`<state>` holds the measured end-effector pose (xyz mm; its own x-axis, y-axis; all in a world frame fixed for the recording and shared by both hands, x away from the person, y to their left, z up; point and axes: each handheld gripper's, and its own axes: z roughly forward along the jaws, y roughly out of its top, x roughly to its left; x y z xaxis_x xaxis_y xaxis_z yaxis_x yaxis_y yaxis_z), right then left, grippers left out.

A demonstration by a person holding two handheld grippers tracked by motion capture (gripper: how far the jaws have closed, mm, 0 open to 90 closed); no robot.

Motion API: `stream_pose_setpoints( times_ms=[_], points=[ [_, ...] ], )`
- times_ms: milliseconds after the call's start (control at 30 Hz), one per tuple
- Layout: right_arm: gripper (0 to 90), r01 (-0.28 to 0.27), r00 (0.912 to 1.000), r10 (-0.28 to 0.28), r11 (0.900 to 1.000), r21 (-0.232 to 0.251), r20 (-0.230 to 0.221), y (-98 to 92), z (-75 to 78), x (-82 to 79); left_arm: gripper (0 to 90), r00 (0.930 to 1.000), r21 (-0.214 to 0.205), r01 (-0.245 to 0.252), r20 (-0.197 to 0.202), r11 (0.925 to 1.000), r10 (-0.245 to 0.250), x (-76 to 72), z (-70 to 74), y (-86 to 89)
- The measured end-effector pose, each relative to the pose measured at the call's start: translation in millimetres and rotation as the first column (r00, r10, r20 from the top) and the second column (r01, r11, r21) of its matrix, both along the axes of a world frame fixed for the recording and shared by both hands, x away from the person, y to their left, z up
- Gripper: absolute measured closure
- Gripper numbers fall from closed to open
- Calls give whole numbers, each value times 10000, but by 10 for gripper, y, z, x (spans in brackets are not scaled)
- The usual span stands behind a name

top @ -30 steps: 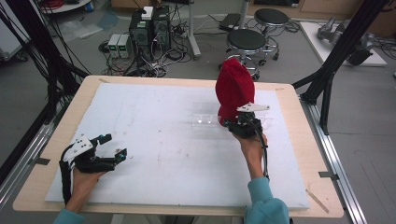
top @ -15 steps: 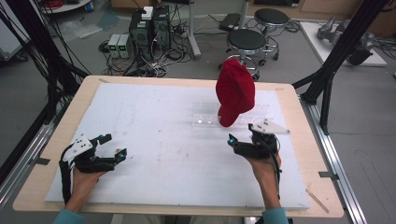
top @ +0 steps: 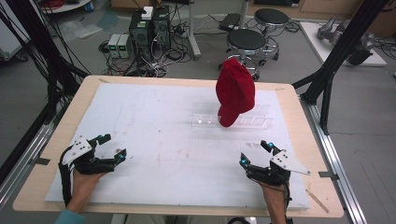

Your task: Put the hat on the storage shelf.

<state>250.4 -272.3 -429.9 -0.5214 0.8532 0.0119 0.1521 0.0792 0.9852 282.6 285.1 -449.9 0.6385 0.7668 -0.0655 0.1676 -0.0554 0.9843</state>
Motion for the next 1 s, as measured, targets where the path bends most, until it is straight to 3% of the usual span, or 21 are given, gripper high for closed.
stream_pose_setpoints(
  times_ms=[100,333,433,1000],
  points=[
    [107,177,9997,-181,9995,261,156,-10,-63,39,78,10000,11,-45,68,10000,45,-6,-1,-4],
    [107,494,9988,-496,9978,449,27,-25,-155,137,78,9997,251,-106,236,9996,100,-29,-1,-27],
    [107,621,9981,-621,9978,251,-15,-19,-182,148,87,9990,312,-177,412,9994,164,-45,-2,-37],
    [107,723,9973,-724,9973,118,118,9,-211,126,88,9996,94,-125,243,9999,122,-32,-5,-15]
  ],
)
